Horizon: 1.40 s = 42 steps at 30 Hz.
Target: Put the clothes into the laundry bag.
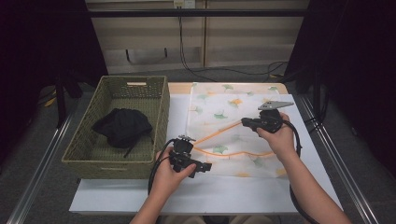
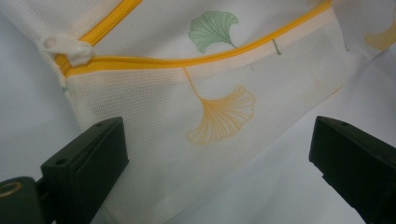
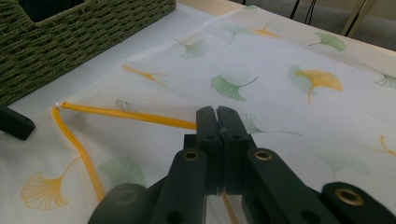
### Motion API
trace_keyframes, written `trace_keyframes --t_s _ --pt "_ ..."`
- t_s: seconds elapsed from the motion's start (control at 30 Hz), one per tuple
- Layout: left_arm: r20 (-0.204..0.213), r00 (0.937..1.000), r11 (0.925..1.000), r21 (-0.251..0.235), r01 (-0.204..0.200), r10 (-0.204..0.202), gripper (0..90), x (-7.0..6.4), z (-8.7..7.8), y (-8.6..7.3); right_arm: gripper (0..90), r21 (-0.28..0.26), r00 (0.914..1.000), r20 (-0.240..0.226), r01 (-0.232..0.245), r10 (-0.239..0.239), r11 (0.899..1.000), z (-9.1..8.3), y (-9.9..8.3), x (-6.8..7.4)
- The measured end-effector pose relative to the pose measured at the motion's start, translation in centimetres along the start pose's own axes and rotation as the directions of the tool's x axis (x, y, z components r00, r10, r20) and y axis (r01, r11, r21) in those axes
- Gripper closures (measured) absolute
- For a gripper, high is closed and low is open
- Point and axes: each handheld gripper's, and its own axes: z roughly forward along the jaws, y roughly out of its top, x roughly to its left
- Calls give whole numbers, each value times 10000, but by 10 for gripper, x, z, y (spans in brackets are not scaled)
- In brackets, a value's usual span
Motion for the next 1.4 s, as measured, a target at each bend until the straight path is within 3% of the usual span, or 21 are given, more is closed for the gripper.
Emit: trace_keyframes --t_s 0.77,1.4 --pt "-6 10000 10000 -94 2 -2 44 -1 -2 0 891 -226 10000 -47 -15 14 9997 -3 16 -1" --pt "-14 9999 9999 -98 -116 116 49 -2 -3 2 891 -729 9990 -176 -425 413 9964 -6 27 -2"
